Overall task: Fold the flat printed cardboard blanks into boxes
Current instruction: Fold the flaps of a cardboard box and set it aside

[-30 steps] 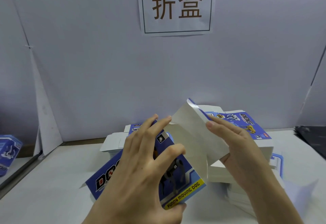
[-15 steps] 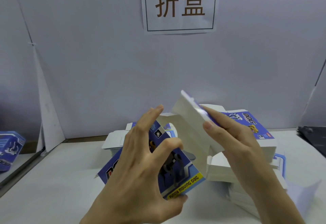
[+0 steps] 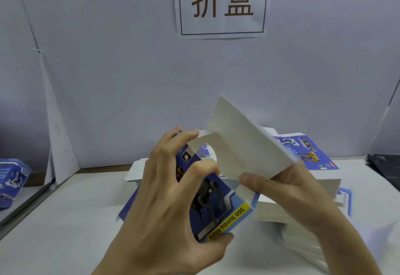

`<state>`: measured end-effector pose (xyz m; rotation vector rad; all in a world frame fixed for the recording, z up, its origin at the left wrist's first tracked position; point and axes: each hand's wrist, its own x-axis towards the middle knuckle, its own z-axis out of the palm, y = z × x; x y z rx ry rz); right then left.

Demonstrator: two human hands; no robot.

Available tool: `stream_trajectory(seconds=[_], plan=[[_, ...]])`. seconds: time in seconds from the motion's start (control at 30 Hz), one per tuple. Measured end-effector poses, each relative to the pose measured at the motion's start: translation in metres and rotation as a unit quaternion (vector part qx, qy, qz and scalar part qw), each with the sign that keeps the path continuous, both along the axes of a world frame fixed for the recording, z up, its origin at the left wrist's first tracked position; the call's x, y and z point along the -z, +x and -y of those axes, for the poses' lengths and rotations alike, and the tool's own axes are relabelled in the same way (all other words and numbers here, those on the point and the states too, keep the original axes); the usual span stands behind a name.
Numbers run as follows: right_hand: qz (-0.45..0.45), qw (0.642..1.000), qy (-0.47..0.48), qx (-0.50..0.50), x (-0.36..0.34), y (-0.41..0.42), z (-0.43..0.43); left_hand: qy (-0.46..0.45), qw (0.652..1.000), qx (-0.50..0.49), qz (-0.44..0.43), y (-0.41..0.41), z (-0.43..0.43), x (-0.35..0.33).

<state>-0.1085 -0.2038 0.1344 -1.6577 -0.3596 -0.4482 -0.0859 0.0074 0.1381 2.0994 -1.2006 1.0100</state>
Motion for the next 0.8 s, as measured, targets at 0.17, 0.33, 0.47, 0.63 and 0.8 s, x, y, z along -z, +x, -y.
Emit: stream_trajectory(seconds=[0.17,0.33,0.47,0.63,0.8], plan=[[0.051,0.987,-0.152,-0.013,-0.003,-0.003,-0.004,0.018,1.000,0.005,-0.005,0.005,0.008,0.003],[-0.009,0.993,-0.085,-0.086,-0.003,-0.005,-0.005,0.002,1.000,0.010,-0.020,0.011,0.009,0.006],[0.017,0.999,0.000,-0.027,-0.003,0.000,-0.014,0.011,1.000,0.012,-0.010,0.011,0.013,0.008],[0.056,0.998,0.008,0.000,-0.005,-0.002,-0.021,-0.008,0.999,0.008,-0.033,0.010,0.012,0.012],[0.067,0.997,-0.007,0.033,-0.005,-0.003,-0.022,-0.015,0.999,0.014,-0.029,0.009,0.012,0.014]])
